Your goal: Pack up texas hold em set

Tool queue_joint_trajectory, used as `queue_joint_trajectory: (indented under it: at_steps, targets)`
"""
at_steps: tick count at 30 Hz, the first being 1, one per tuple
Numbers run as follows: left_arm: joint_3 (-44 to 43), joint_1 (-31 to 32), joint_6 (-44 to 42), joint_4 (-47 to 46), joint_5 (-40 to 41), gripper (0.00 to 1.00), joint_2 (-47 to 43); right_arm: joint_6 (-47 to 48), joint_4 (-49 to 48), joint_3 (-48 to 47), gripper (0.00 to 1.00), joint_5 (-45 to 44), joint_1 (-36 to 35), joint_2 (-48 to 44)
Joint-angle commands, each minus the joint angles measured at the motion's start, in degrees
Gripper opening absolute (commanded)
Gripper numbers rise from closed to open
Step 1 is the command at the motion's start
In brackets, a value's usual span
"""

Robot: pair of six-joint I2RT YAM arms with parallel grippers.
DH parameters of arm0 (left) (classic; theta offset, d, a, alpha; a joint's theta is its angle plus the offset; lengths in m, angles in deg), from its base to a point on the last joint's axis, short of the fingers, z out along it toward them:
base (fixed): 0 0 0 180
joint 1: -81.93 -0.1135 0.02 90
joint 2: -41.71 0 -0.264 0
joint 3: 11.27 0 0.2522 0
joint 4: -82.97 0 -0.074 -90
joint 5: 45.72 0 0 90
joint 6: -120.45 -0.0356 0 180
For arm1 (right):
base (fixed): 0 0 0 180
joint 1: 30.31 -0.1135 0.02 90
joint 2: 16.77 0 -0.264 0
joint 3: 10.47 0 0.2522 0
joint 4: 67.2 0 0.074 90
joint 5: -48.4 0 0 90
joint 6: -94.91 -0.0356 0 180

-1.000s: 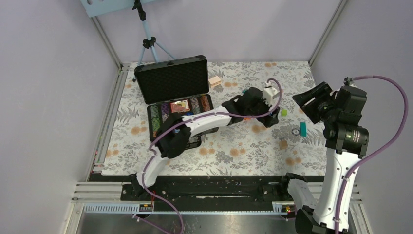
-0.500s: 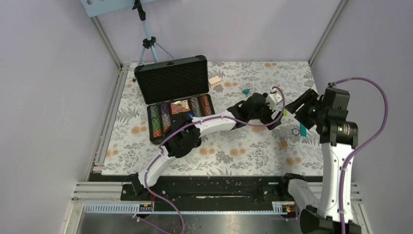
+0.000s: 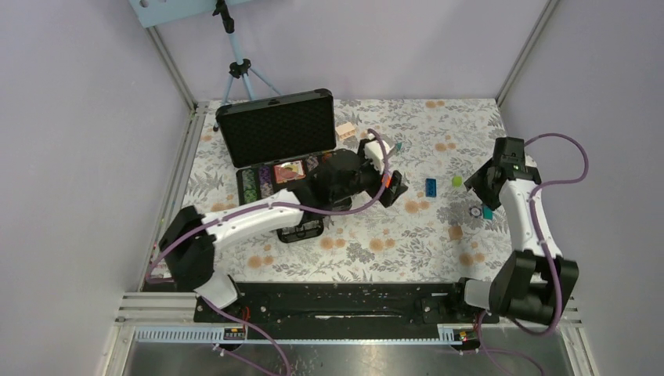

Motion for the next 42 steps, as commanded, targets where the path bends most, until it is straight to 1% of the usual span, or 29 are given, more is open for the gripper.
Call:
queue_joint_trajectory:
  at_steps: [1,6,8,9,15,19,22,29,36,38,42]
  targets:
    - [3.44,-1.13,-0.91,1.97,4.05,0.89,-6.40,-0.62,-5.71,-0.30,0.60,-6.05,0.98,5.70]
    - [5.61,-1.87,-1.03,2.67,4.05,0.89,-9.36,-0.13,-7.41,-0.09,0.56,-5.05,3.55,10.80]
    - [5.53,-1.95,-1.37,3.46,4.06,0.89,-9.59,0.11,-8.52,0.34,0.53,-3.30,4.56,12.78]
    - [5.52,-1.93,-1.59,3.80,5.47,0.89,-9.60,0.32,-9.31,0.48,0.51,-2.58,4.88,13.99]
    - [5.74,-1.96,-1.13,4.02,6.13,0.89,-9.34,2.82,-14.05,0.25,0.48,0.84,5.15,20.12]
    - [5.63,-1.97,-0.79,4.20,5.58,0.89,-8.92,3.17,-15.28,-0.32,0.43,0.37,5.23,23.33]
    - [5.38,-1.93,-0.93,4.79,5.37,0.89,-8.94,2.61,-14.86,-0.89,0.41,-1.25,5.54,25.31]
    - [6.16,-1.90,-1.15,5.24,5.29,0.89,-9.42,0.83,-14.37,0.27,0.39,-3.44,7.30,25.74]
    - [6.35,-1.94,-0.99,5.31,5.11,0.89,-9.47,-0.17,-13.29,0.77,0.36,-4.86,10.54,26.40]
    - [6.25,-1.97,-0.98,5.52,5.02,0.89,-9.34,-0.29,-13.10,0.82,0.33,-4.98,11.13,26.71]
    - [6.13,-1.94,-0.94,5.74,4.86,0.89,-9.02,-0.53,-12.46,1.04,0.32,-7.30,11.45,25.94]
